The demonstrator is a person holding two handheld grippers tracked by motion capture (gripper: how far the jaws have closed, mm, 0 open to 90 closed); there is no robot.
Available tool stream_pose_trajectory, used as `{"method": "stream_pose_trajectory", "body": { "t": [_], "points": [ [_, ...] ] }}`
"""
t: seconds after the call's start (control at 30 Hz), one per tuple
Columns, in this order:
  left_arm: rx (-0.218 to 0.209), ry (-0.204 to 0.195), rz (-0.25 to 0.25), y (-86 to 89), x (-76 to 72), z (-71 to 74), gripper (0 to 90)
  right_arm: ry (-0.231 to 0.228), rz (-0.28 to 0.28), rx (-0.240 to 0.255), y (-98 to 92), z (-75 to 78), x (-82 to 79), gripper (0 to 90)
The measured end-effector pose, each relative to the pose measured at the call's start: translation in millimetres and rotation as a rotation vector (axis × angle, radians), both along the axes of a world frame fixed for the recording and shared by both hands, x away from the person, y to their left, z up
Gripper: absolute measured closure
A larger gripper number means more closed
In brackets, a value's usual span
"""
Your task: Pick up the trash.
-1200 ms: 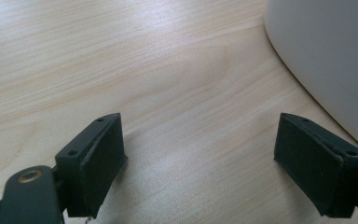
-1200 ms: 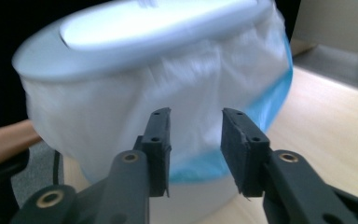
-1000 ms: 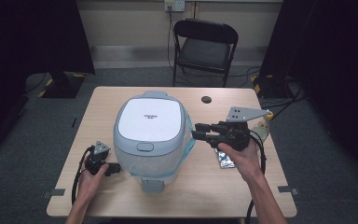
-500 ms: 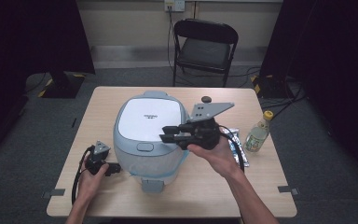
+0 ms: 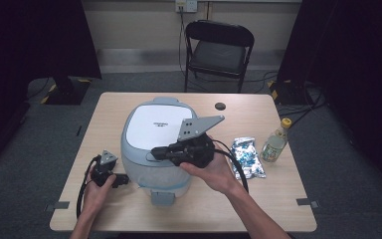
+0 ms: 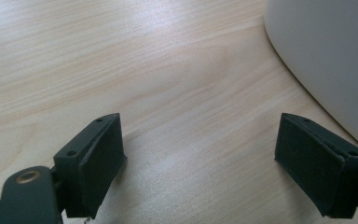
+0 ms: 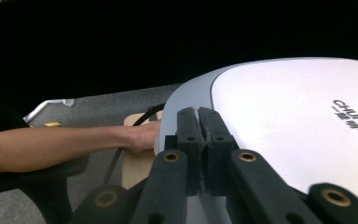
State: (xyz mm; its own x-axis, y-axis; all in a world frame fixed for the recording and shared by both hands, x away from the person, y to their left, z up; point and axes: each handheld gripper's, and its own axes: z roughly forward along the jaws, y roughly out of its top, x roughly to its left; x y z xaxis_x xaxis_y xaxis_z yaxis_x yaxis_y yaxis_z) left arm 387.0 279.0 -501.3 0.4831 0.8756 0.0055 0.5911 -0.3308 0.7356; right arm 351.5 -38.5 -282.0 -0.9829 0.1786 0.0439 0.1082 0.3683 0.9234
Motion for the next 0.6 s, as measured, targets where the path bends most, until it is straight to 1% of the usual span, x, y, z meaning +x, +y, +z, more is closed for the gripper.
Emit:
{"method": "stream_pose_trajectory", "body": {
  "t": [0.1, 0.13, 0.23, 0.3, 0.33, 0.37, 0.6],
  "points": [
    [-0.007, 0.002, 0.001, -0.4, -0.1, -0.3, 14.8, 0.007, -0.001, -0.002, -0.1, 0.0, 0.9, 90.0],
    [-0.002, -0.001, 0.001, -0.2, 0.0, -0.1, 14.8, 0.011, -0.002, 0.001, -0.4, -0.4, 1.4, 90.0],
    [-0.005, 0.000, 0.002, -0.4, -0.2, -0.2, 14.8, 0.019, -0.005, 0.003, -0.6, -1.1, 0.9, 90.0],
    [-0.007, 0.001, 0.002, -0.5, -0.2, -0.3, 14.8, 0.019, -0.005, 0.002, -0.6, -1.1, 1.0, 90.0],
    [-0.002, -0.001, 0.002, -0.2, -0.2, -0.1, 14.9, 0.016, -0.008, 0.000, -0.3, -1.0, 0.5, 90.0],
    [-0.008, 0.002, 0.003, -0.5, -0.3, -0.3, 14.8, 0.011, -0.009, -0.004, 0.1, -0.8, -0.3, 90.0],
    [-0.008, 0.001, 0.004, -0.6, -0.3, -0.4, 14.8, 0.010, -0.013, -0.008, 0.3, -1.1, -1.5, 90.0]
  ]
}}
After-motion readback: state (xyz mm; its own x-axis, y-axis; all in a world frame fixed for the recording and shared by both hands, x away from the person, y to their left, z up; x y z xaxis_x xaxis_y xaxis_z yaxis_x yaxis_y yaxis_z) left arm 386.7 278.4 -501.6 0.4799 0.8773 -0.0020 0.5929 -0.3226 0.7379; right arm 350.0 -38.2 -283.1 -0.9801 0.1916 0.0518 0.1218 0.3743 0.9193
